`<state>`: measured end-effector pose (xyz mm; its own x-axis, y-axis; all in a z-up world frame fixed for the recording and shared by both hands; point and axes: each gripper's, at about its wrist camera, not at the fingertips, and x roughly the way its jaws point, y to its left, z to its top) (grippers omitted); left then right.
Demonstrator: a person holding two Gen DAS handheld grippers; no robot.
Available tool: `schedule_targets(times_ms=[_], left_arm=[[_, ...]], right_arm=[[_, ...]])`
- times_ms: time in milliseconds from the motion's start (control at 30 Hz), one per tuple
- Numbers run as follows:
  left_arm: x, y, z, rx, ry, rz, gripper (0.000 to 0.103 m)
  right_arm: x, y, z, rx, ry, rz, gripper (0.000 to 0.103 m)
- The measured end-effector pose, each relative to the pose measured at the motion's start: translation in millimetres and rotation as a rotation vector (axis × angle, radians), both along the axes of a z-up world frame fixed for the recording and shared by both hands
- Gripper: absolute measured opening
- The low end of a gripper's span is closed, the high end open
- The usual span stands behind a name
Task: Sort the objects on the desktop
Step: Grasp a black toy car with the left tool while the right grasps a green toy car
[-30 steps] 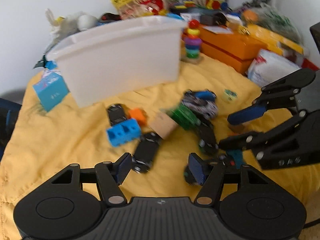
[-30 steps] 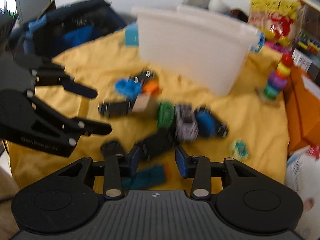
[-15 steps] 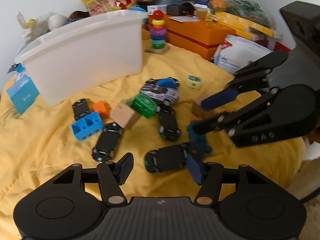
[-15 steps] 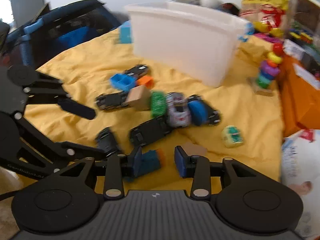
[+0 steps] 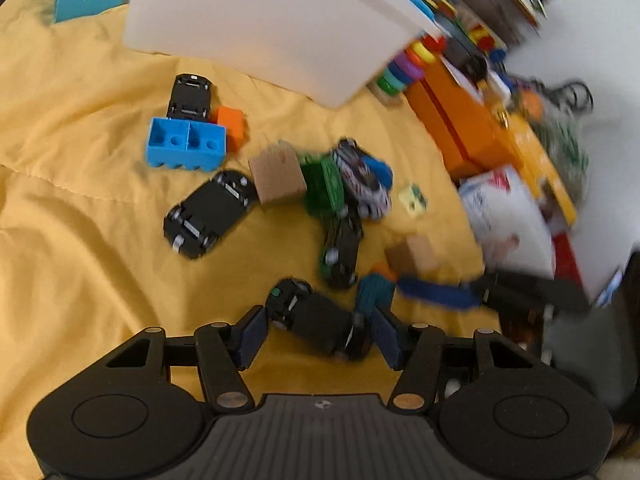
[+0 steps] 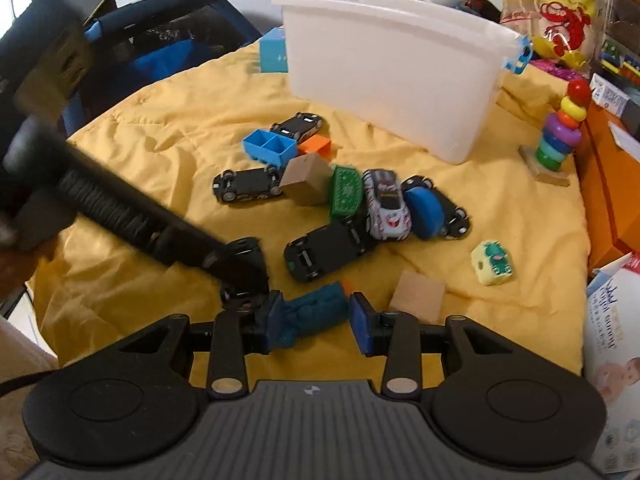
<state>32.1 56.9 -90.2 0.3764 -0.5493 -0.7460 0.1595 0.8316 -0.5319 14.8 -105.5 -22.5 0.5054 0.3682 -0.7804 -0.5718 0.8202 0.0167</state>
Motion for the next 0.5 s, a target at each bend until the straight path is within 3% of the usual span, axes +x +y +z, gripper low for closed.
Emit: schedule_targets(times_ms=[33, 67, 100, 300, 400, 500], left_arm=[[4, -3, -1, 0.005, 0.005, 0.009, 0.057], [7, -5, -3, 0.018, 0.002, 0.012, 0.04], [9, -9, -3, 0.042, -0.009, 0.013, 0.035], [8, -12, 7, 0.147, -0.08, -0.066, 0.034], [5, 4, 11, 0.173, -0.084, -0.071, 0.034], [0, 19, 12, 0.207, -0.09, -0.083, 0.034]], right_arm=[[0, 0, -1, 0.009, 0.01, 0.005, 0.042], [1, 1, -2, 0.016, 0.018, 0.01, 0.042], [1, 1, -2, 0.019, 0.023, 0.013, 0.042], [5, 0, 2, 0.022, 0.011, -0.032, 0.042], [15, -9, 7, 0.095, 0.032, -0.104, 0.042], [32, -16, 4, 0.185, 0.119, -0.206, 0.042]])
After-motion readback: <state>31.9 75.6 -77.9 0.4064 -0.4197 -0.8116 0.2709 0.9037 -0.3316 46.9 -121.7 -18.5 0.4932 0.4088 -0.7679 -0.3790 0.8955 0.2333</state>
